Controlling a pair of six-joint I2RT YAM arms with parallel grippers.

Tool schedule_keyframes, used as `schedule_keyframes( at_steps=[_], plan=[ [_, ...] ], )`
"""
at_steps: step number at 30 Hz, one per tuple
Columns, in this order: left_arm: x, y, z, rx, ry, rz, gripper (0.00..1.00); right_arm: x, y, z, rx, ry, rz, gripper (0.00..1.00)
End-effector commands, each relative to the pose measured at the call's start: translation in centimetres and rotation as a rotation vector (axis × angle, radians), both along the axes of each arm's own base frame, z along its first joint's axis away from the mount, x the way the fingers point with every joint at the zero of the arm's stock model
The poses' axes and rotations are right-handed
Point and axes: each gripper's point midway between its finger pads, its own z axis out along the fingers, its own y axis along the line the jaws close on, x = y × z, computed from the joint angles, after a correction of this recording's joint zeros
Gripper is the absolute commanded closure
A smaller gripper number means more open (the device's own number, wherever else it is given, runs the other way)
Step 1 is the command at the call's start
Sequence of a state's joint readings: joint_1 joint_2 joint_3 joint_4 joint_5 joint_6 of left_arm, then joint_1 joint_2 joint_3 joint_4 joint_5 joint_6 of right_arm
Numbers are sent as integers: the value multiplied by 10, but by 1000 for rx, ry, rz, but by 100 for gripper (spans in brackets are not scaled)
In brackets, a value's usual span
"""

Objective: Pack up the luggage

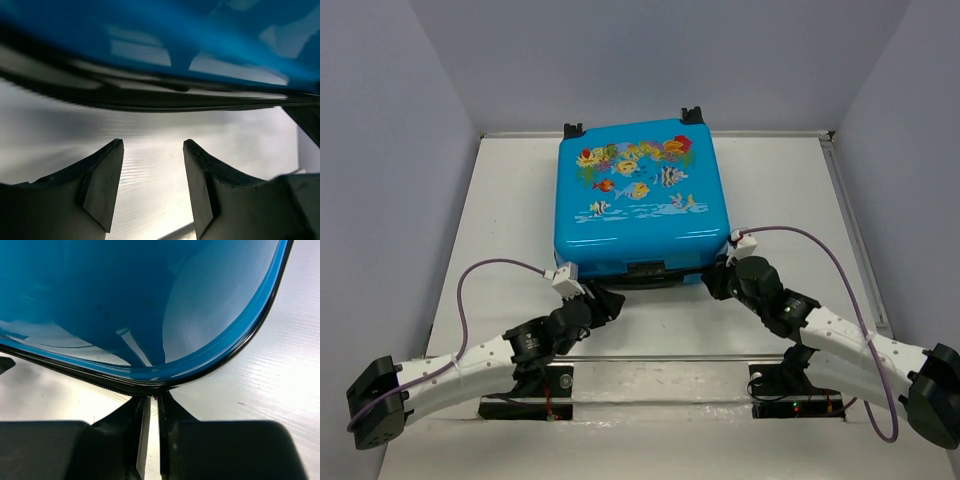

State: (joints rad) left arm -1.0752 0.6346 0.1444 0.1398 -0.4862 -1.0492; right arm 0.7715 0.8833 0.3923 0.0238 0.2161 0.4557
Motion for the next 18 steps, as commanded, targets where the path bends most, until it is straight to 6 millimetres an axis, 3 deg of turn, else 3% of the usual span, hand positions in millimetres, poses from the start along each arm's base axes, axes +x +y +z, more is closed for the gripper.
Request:
schedule_keyframes(
  at_steps=[1,7,14,18],
  plan=[
    [12,27,-11,-2,3,166,38,17,7,32,105,-108,-38,90],
    [28,38,2,-33,-47,256,35,13,4,30,92,-83,-45,93],
    [36,35,22,-116,-122,272,30,4,0,15,82,-38,-38,93],
    [39,36,31,-172,-147,297,30,2,1,18,96,-44,-29,93]
  ],
)
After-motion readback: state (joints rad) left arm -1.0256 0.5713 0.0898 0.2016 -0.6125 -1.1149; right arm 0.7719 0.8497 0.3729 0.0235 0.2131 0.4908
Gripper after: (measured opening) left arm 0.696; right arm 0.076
